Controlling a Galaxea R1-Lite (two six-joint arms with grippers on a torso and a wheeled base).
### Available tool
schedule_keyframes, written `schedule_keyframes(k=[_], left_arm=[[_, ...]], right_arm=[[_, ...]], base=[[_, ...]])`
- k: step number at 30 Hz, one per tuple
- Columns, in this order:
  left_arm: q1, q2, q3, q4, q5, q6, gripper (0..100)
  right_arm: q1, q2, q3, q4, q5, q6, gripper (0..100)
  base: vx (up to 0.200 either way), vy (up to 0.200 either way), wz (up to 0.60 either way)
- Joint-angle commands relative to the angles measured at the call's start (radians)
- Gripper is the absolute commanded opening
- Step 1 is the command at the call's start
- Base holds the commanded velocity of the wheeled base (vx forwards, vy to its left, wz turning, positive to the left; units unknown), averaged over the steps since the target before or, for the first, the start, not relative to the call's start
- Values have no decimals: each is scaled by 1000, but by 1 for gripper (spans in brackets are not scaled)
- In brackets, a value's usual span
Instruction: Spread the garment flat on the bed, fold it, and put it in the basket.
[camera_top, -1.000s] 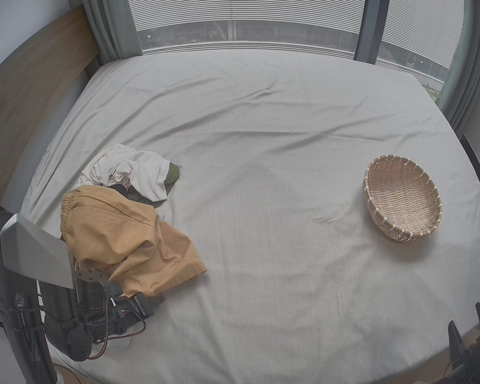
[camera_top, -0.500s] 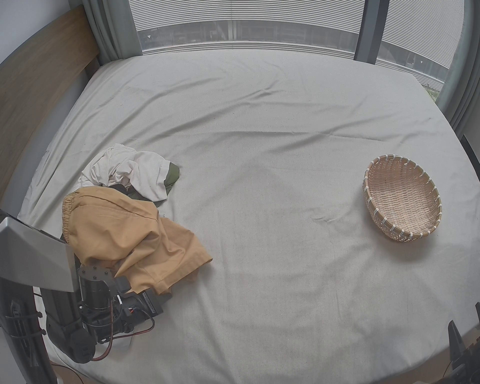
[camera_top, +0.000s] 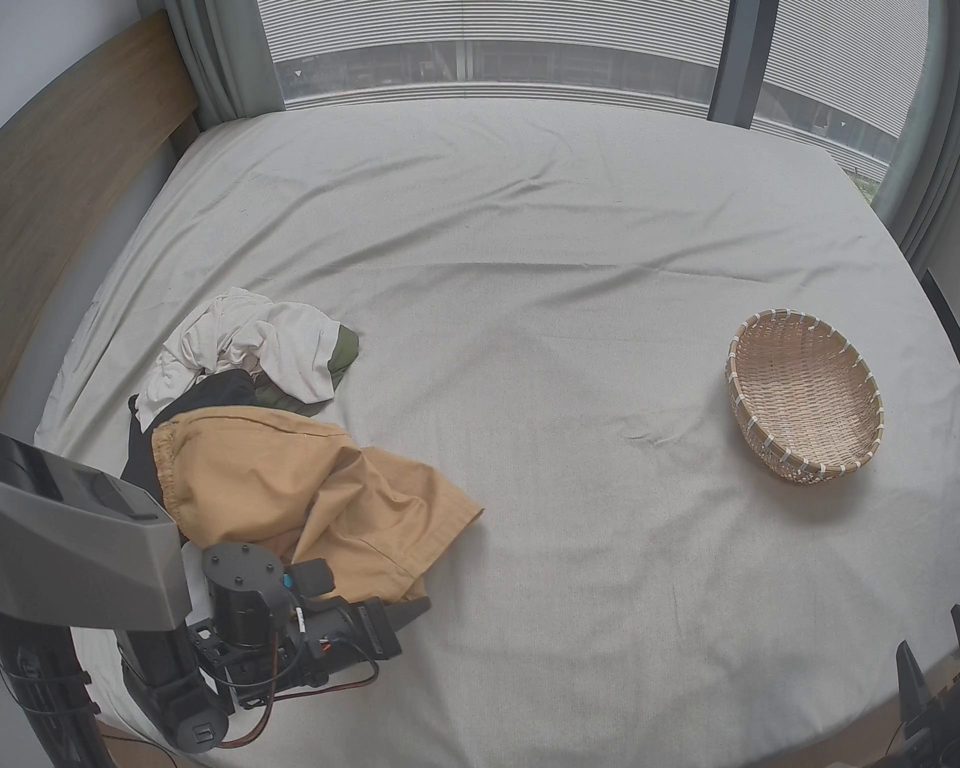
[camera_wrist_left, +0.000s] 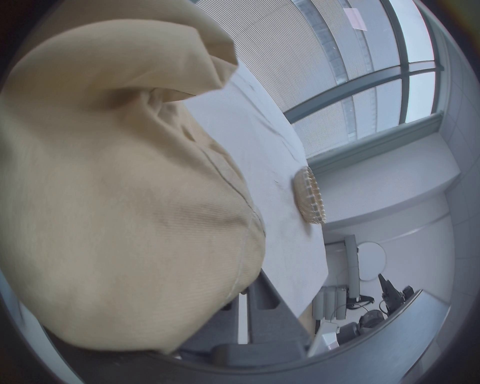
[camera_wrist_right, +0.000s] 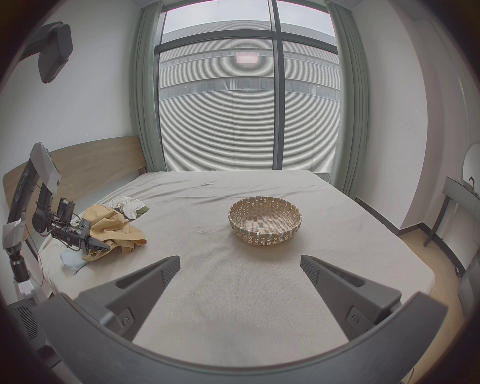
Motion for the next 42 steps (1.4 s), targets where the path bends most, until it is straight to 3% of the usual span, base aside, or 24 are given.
schedule_keyframes(k=[1, 17, 40, 41, 42], left_arm=[[-74, 20, -56, 2, 4, -1, 0], [-157, 123, -233, 7, 30, 3, 0], [-160, 190, -364, 39, 30, 26, 0], [-149, 189, -364, 40, 30, 29, 100], [-146, 187, -362, 40, 30, 29, 100]], right_arm=[[0, -16, 18, 0, 0, 0, 100], [0, -16, 18, 0, 0, 0, 100], [2, -16, 18, 0, 0, 0, 100], [2, -16, 18, 0, 0, 0, 100], [2, -16, 18, 0, 0, 0, 100]], base=[[0, 0, 0], [0, 0, 0], [0, 0, 0], [0, 0, 0], [0, 0, 0]])
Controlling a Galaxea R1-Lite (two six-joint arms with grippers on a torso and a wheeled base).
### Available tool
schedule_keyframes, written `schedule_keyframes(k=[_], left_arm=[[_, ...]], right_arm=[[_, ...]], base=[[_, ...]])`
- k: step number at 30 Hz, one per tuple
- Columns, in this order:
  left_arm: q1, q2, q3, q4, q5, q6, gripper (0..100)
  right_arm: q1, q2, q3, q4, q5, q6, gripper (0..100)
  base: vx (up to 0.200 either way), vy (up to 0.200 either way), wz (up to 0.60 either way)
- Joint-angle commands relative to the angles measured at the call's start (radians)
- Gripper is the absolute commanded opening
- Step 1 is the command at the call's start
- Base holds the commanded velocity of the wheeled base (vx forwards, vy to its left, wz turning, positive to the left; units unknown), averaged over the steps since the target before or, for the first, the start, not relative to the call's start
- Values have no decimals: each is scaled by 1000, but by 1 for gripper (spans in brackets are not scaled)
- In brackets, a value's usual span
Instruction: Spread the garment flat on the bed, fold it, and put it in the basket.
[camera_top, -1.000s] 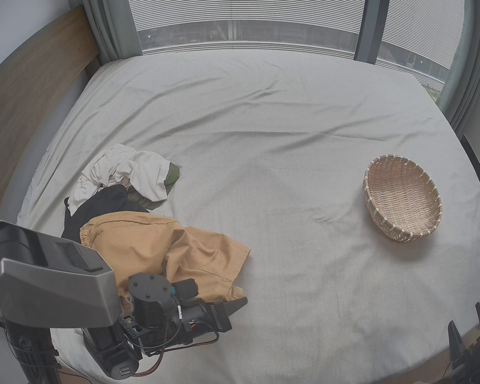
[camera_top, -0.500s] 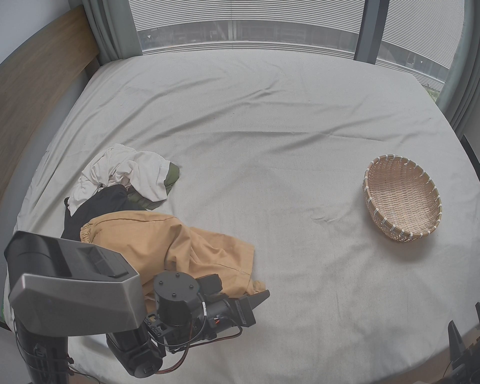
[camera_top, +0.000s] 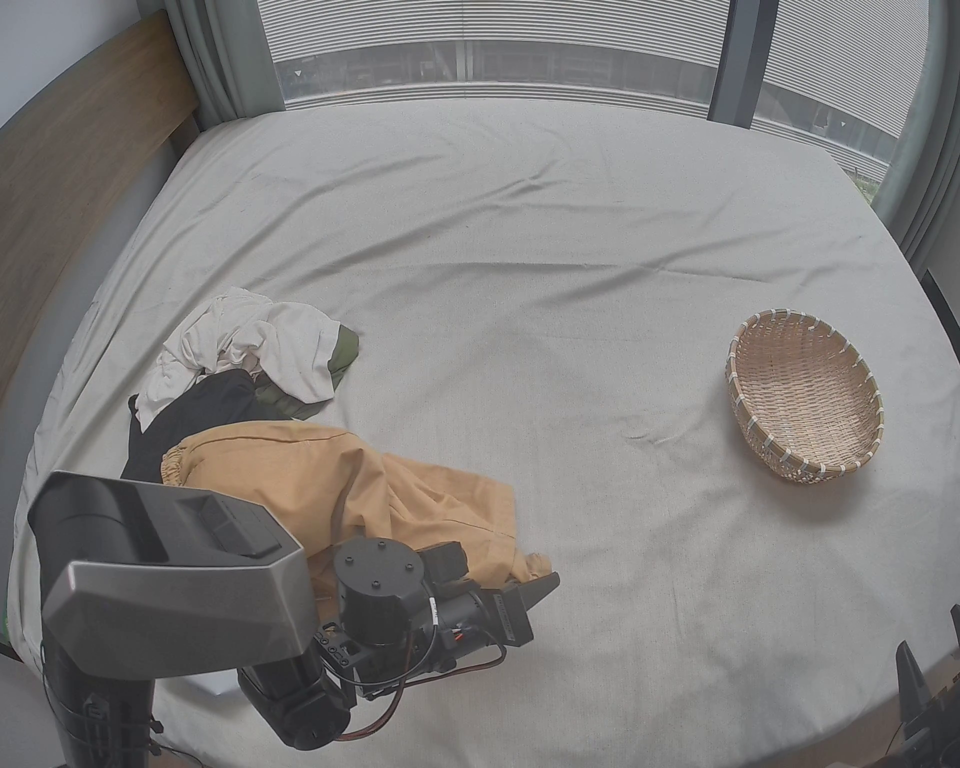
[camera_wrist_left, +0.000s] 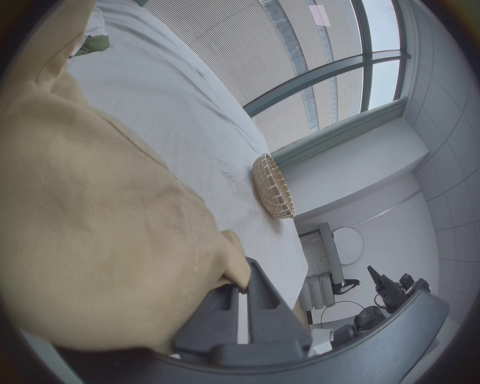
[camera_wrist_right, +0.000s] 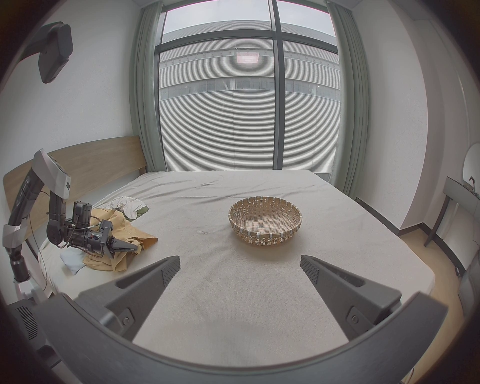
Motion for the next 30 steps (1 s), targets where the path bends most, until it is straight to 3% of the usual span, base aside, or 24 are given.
schedule_keyframes(k=[1, 4, 7, 17, 30], left_arm=[[29, 13, 0, 1, 2, 5, 100], [28, -9, 14, -10, 13, 5, 100], [8, -70, 75, -26, 71, 5, 100], [5, -286, 304, -35, 78, 2, 100], [48, -282, 410, -30, 115, 25, 100]], right_arm=[[0, -16, 18, -1, 0, 0, 100], [0, -16, 18, -1, 0, 0, 100], [0, -16, 18, -1, 0, 0, 100], [0, -16, 18, -1, 0, 0, 100], [0, -16, 18, -1, 0, 0, 100]], base=[[0, 0, 0], [0, 0, 0], [0, 0, 0], [0, 0, 0], [0, 0, 0]])
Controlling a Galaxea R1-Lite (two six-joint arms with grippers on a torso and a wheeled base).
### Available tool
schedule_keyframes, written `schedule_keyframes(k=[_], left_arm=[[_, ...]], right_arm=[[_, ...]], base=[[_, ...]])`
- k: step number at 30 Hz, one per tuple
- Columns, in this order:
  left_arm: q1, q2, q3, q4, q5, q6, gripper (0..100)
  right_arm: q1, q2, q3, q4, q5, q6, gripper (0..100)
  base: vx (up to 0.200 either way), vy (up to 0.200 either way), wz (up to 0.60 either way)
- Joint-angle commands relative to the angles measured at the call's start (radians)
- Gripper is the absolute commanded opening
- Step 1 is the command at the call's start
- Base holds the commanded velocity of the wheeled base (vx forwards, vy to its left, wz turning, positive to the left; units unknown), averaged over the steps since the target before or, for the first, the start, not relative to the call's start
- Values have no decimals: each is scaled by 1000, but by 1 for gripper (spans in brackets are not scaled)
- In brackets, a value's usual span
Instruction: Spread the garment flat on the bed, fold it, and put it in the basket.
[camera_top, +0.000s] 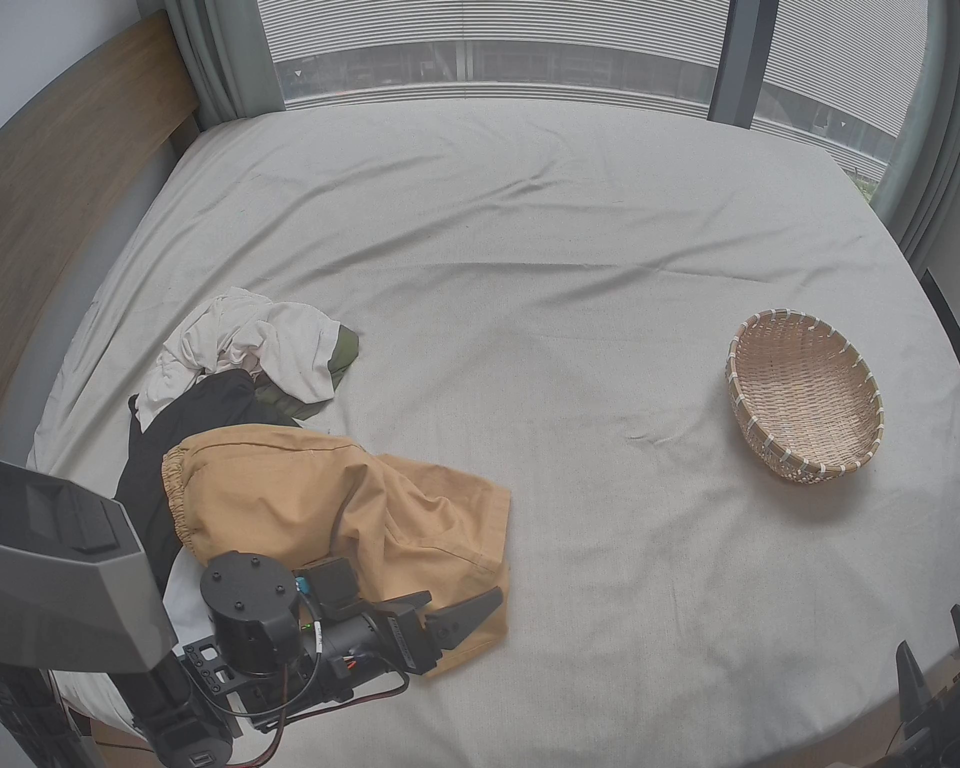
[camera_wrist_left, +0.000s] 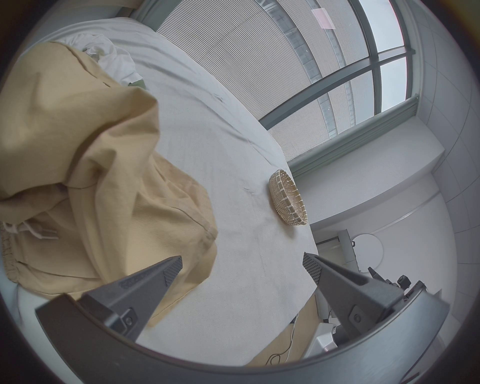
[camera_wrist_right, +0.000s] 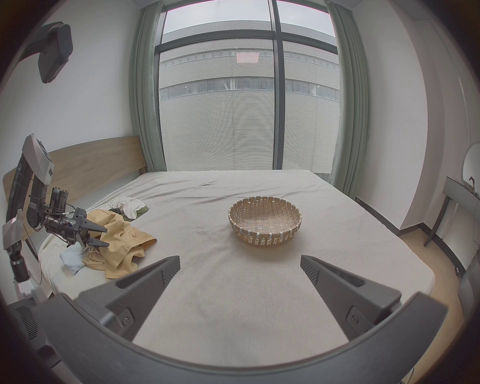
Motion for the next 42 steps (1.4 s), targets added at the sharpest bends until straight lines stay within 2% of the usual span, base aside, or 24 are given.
schedule_keyframes(k=[1, 12, 18, 24, 40, 41, 42], left_arm=[[10, 11, 51, 0, 3, 1, 100], [78, 161, 134, -3, 37, -4, 100], [115, 275, 100, -5, 58, -10, 100], [118, 296, 57, -5, 58, -48, 100], [141, 324, -66, -5, 98, -48, 100], [141, 333, -67, -5, 99, -47, 0], [139, 342, -69, -6, 101, -45, 0]], right_arm=[[1, -16, 18, -1, 0, 0, 100], [-1, -16, 18, -1, 0, 0, 100], [1, -16, 18, -1, 0, 0, 100], [1, -16, 18, -1, 0, 0, 100], [1, -16, 18, -1, 0, 0, 100], [1, -16, 18, -1, 0, 0, 100], [1, -16, 18, -1, 0, 0, 100]], base=[[0, 0, 0], [0, 0, 0], [0, 0, 0], [0, 0, 0], [0, 0, 0], [0, 0, 0], [0, 0, 0]])
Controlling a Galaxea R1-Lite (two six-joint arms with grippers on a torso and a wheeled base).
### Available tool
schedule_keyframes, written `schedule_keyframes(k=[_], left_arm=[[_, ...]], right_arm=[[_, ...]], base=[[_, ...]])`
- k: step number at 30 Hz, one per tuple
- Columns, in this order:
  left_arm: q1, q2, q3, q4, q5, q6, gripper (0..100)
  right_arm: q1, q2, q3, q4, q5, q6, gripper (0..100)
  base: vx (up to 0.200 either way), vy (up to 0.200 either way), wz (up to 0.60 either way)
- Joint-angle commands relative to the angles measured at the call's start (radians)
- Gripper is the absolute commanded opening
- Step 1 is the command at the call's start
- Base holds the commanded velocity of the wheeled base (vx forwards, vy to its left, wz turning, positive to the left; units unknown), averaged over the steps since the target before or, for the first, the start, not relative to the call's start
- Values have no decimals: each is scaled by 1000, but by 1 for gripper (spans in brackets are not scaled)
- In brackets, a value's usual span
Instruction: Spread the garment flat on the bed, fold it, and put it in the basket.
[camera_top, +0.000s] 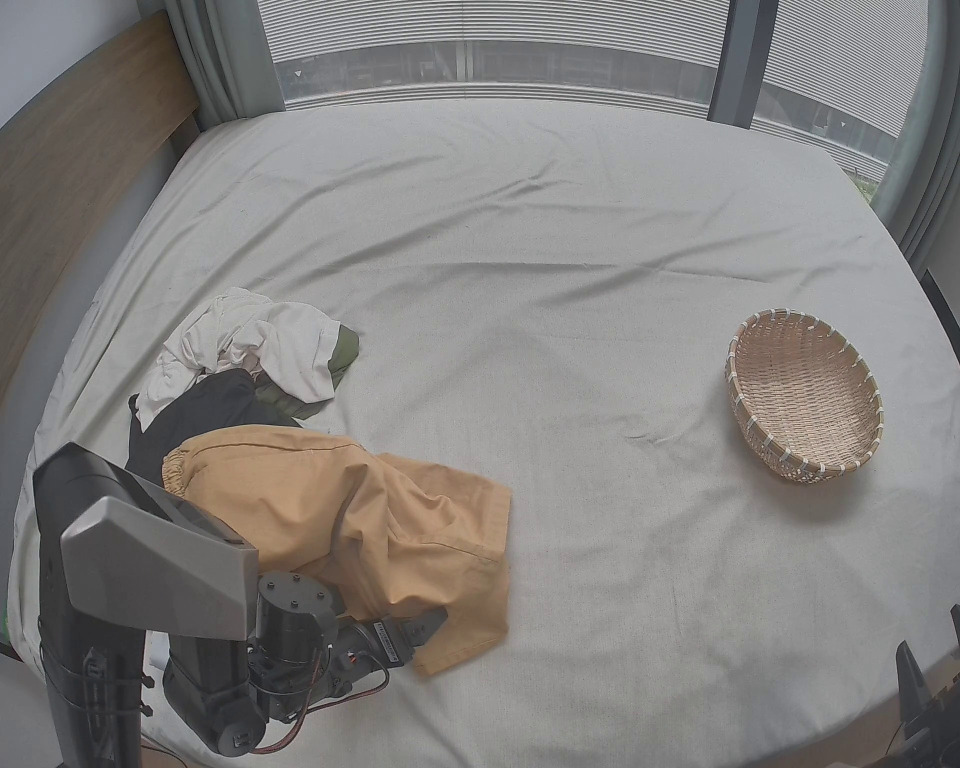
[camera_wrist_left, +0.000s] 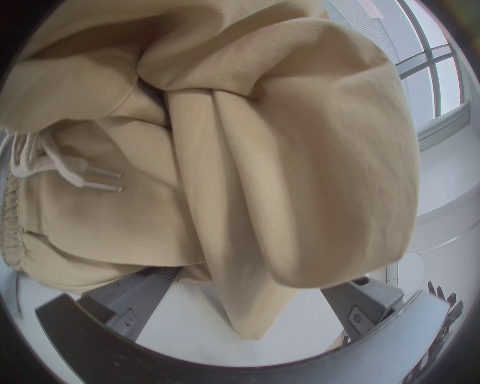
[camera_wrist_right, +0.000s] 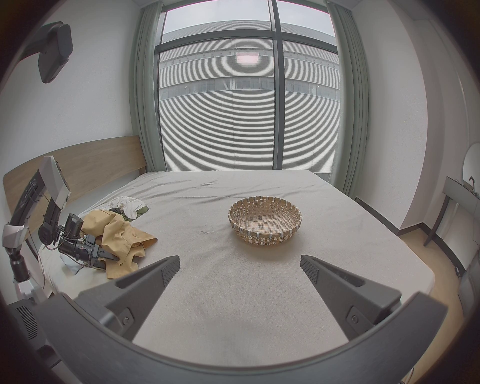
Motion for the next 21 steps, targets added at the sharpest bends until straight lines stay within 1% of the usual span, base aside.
schedule_keyframes(k=[1, 11, 21], left_arm=[[-3, 32, -12, 2, 1, 1, 0], [-10, 34, -61, 0, 3, 6, 0], [-72, 17, -170, 2, -6, 18, 0]], right_arm=[[0, -16, 18, 0, 0, 0, 100], [0, -16, 18, 0, 0, 0, 100], [0, -16, 18, 0, 0, 0, 100]], base=[[0, 0, 0], [0, 0, 0], [0, 0, 0]])
